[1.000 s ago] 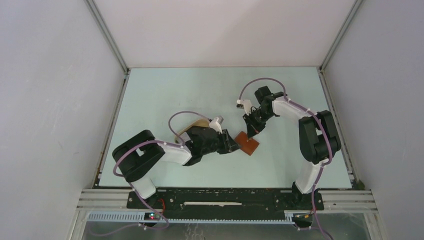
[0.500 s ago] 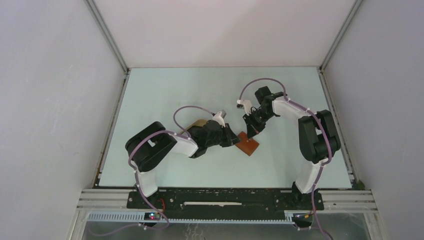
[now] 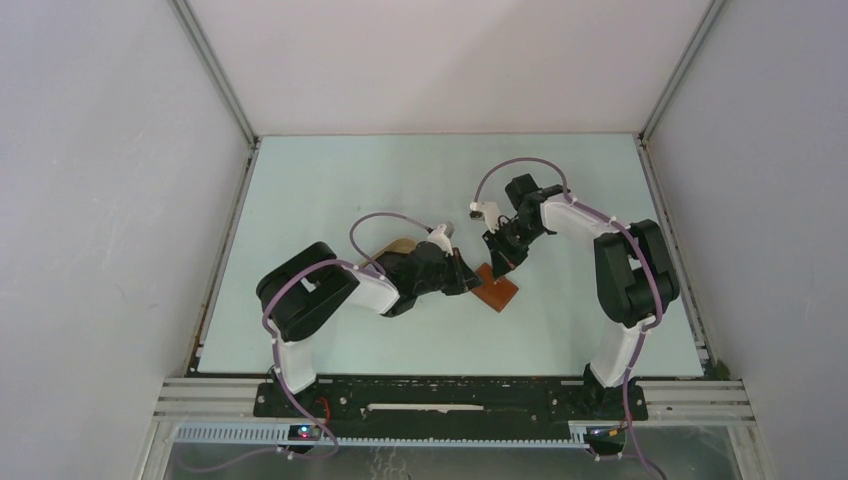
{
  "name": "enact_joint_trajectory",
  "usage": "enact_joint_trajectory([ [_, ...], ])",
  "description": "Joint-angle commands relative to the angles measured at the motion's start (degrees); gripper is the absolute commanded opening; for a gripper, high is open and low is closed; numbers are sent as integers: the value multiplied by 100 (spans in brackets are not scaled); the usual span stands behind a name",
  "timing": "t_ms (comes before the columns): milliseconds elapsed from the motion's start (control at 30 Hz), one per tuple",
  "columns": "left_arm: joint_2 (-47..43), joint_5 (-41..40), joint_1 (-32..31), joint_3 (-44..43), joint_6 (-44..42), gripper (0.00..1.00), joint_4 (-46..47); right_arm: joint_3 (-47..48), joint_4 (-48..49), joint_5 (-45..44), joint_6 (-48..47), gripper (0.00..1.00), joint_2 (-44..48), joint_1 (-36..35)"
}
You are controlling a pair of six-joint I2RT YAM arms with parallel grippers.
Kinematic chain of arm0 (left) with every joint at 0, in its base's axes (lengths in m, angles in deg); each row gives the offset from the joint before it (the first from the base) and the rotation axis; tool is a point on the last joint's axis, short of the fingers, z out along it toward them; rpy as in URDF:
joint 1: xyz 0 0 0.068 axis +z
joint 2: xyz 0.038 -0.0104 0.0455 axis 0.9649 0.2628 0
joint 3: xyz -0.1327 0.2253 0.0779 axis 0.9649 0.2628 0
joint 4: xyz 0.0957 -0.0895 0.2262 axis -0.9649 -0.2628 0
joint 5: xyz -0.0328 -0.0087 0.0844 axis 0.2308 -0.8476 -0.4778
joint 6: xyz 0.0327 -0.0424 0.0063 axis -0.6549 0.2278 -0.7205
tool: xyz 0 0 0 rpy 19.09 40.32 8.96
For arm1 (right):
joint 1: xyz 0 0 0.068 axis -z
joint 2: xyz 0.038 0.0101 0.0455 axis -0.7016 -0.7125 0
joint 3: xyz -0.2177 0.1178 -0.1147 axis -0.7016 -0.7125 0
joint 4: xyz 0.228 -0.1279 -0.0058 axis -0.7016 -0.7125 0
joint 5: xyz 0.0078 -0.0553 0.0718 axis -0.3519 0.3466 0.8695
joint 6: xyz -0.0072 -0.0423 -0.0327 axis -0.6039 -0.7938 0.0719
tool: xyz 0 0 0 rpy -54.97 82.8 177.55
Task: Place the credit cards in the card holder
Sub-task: Close the card holder at the center of the board.
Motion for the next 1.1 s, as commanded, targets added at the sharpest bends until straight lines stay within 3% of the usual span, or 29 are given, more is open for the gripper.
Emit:
enact_joint_trajectory([
  [0,50,-202,-69,-73,-75,0,-237,164,-87,129,-14,0,29,-124],
  [1067,-16,-319,-135,-28,66,0,-343,-6,-255,-123,-94,0,190,-452],
])
